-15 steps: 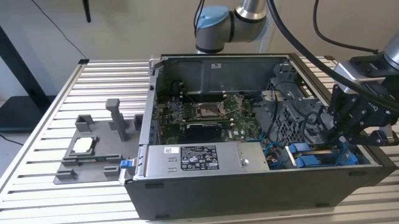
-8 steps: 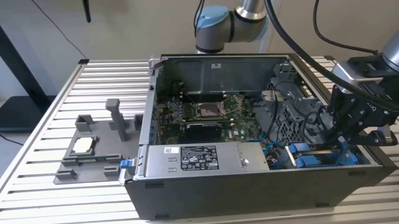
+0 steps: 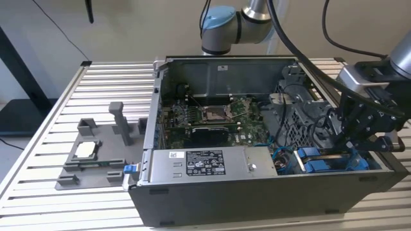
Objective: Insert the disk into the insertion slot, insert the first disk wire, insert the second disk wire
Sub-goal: 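Insert the first disk wire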
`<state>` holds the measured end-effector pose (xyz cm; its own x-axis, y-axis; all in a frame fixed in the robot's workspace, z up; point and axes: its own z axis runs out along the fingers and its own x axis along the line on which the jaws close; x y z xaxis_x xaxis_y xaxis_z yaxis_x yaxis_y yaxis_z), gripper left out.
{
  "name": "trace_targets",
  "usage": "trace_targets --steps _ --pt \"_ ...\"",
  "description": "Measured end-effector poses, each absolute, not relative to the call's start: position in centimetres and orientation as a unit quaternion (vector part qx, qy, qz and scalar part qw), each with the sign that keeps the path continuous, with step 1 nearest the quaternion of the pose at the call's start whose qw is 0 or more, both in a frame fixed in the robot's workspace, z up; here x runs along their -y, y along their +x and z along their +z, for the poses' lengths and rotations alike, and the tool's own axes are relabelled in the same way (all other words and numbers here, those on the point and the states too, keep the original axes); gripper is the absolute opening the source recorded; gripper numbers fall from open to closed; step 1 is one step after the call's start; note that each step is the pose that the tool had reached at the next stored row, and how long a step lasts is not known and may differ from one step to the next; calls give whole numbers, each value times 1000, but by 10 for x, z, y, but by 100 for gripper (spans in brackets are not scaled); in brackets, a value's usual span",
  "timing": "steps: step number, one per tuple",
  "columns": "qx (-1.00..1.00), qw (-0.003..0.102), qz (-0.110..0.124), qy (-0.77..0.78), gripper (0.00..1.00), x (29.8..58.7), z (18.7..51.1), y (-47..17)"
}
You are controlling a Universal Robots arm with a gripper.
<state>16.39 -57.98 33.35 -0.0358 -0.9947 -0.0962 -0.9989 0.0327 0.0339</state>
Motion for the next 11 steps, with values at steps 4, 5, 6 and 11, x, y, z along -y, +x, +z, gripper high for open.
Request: trace_targets --steps 4,5,6,11 --pt "-718 23 46 -694 19 580 333 164" --pt "-718 23 46 -694 19 580 333 164" --pt "-718 23 46 -694 19 580 333 164" --pt "-718 24 47 -694 20 580 332 164"
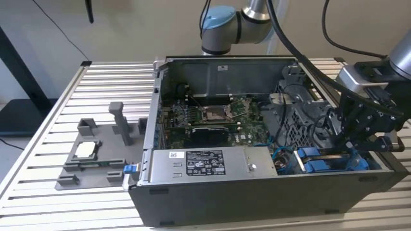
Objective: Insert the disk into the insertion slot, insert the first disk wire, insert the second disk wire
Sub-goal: 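Insert the first disk wire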
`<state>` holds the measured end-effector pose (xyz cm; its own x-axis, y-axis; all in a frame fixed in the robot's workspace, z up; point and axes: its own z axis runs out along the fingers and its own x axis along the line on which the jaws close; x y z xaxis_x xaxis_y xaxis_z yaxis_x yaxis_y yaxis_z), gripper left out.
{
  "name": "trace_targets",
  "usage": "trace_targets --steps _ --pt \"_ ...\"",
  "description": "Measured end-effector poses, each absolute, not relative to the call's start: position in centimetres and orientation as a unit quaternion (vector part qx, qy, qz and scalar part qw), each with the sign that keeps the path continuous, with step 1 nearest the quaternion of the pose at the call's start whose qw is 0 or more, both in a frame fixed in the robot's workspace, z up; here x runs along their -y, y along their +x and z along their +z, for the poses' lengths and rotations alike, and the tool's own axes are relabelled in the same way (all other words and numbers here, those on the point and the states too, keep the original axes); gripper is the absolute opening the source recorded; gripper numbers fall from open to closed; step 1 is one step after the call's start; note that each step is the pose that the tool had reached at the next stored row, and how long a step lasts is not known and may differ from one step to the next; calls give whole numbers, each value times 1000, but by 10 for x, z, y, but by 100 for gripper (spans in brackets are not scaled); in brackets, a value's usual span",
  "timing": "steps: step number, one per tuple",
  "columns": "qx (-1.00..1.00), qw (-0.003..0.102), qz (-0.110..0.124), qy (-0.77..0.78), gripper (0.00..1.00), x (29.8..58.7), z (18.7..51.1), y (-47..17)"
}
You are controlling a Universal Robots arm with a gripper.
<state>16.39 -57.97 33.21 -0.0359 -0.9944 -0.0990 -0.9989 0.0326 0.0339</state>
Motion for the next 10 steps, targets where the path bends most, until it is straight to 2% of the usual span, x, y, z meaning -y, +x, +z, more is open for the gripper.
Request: trace_targets --steps 3,4,10 --pt "-718 24 46 -694 26 580 332 164" --pt "-718 23 46 -694 33 580 333 164" --pt "-718 25 48 -694 33 580 340 164"
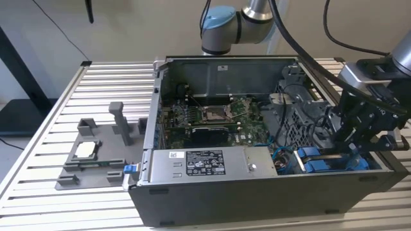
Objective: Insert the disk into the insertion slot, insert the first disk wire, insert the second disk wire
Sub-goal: 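Insert the first disk wire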
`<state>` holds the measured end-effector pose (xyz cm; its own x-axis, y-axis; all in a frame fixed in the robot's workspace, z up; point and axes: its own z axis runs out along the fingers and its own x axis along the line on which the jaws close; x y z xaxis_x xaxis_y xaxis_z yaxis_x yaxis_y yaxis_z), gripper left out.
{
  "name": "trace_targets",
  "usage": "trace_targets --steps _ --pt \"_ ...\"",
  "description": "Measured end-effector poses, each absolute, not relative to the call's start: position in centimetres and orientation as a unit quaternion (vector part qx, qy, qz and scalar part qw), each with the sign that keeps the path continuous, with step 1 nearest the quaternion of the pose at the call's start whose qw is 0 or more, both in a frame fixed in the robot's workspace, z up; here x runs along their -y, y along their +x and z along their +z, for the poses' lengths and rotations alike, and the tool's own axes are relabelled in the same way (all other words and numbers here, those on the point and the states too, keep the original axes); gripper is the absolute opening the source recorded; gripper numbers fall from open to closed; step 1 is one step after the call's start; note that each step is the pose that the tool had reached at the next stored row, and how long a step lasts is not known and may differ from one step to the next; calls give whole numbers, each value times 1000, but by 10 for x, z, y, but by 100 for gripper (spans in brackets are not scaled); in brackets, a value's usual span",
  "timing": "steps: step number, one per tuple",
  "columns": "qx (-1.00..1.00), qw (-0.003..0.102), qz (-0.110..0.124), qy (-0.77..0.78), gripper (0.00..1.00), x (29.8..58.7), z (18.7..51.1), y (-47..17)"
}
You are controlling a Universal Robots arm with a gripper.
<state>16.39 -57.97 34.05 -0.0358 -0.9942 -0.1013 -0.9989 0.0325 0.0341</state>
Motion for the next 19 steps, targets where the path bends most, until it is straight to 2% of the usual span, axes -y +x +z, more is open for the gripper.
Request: trace_targets --steps 9,19 --pt "-718 26 49 -694 33 580 362 164" --pt "-718 26 49 -694 33 580 365 164"
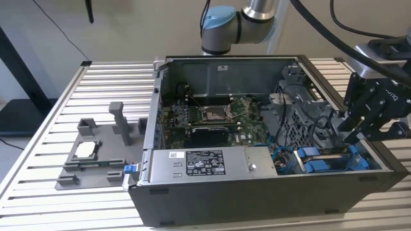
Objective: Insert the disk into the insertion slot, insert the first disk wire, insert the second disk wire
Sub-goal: 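Insert the first disk wire, then insert the second disk wire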
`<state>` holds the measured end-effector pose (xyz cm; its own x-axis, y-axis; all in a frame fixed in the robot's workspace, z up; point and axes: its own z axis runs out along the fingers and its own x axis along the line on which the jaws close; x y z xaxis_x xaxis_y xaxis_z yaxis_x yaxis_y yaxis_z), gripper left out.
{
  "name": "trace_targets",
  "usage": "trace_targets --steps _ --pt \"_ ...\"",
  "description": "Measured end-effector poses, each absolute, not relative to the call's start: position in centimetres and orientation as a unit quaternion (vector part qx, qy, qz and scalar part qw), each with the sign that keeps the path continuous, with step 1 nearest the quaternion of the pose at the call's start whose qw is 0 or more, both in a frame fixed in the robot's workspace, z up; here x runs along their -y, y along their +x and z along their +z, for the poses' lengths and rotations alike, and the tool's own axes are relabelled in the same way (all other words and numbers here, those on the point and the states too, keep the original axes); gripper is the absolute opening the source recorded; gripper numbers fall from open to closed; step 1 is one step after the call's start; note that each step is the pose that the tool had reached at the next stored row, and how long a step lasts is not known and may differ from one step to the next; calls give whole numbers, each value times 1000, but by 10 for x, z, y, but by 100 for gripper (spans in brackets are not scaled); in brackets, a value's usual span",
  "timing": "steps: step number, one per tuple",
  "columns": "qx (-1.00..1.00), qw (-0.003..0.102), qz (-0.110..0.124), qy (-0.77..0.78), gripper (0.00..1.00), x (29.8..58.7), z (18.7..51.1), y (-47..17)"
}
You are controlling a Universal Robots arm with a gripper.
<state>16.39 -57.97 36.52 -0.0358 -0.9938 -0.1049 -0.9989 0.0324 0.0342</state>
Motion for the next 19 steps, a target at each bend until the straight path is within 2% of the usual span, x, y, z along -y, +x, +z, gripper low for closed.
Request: trace_targets --steps 15,19 --pt "-718 26 49 -694 33 578 369 164" --pt "-718 26 49 -694 33 578 380 164"
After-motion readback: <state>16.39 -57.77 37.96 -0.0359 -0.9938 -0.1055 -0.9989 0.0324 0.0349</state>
